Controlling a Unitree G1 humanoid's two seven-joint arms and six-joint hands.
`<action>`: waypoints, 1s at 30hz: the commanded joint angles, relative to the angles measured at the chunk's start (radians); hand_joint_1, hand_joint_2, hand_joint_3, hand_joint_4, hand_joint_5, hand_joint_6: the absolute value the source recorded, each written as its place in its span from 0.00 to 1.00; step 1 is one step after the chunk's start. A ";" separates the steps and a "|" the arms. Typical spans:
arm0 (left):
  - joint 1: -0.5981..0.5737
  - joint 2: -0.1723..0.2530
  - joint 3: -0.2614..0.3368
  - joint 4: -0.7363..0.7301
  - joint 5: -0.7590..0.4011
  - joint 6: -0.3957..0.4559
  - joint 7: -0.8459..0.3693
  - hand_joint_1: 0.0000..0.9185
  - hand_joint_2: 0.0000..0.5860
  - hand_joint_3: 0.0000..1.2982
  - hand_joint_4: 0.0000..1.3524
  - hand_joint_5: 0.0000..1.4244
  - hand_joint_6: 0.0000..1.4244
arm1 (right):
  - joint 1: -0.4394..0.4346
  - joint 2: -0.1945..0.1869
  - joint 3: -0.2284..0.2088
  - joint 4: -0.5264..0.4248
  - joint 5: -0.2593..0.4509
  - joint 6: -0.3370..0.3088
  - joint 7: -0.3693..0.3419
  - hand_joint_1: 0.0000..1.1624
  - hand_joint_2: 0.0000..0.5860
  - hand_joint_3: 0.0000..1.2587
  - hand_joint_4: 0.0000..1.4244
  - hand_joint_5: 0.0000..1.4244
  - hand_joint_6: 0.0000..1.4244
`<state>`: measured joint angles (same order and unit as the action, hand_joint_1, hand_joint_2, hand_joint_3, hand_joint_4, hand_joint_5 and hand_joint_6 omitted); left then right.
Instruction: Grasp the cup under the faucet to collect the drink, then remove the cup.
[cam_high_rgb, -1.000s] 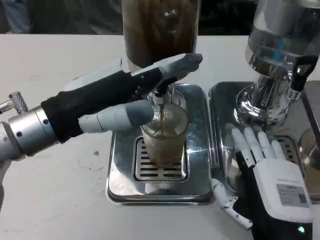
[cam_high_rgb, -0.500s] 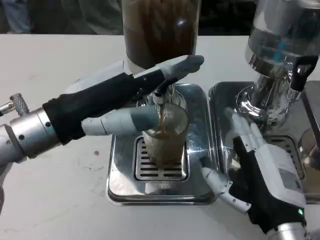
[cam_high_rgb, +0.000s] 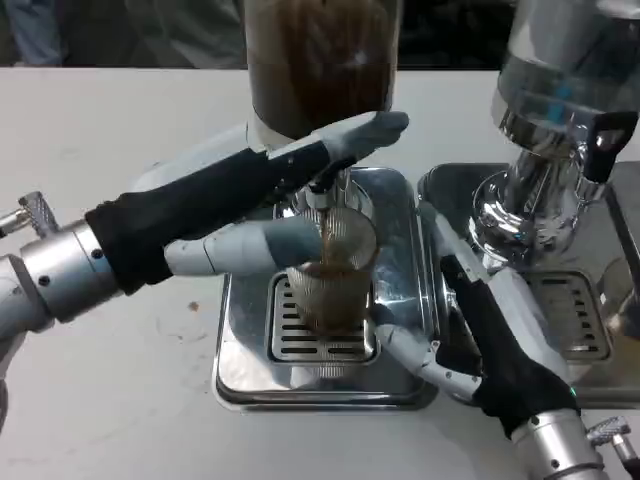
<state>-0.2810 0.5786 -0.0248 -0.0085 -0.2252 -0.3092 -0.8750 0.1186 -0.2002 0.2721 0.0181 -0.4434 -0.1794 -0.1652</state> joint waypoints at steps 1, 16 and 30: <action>0.030 0.016 -0.048 -0.010 0.029 0.017 -0.038 0.00 0.02 0.00 0.00 0.00 0.00 | -0.038 0.009 -0.016 0.030 0.036 -0.001 0.040 0.46 0.45 0.00 0.00 0.00 0.00; 0.038 0.017 -0.052 -0.028 0.032 0.029 -0.024 0.00 0.03 0.00 0.00 0.00 0.00 | -0.101 0.028 -0.019 0.090 0.080 0.018 0.140 0.50 0.40 0.00 0.00 0.00 0.00; 0.039 0.022 -0.050 -0.036 0.029 0.042 -0.015 0.00 0.03 0.00 0.00 0.00 0.00 | -0.133 0.049 -0.030 0.106 0.106 0.060 0.193 0.53 0.37 0.00 0.00 0.00 0.00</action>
<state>-0.2707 0.5820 -0.0325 -0.0364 -0.2229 -0.2856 -0.8493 0.0117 -0.1621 0.2506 0.1109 -0.3576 -0.1338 0.0179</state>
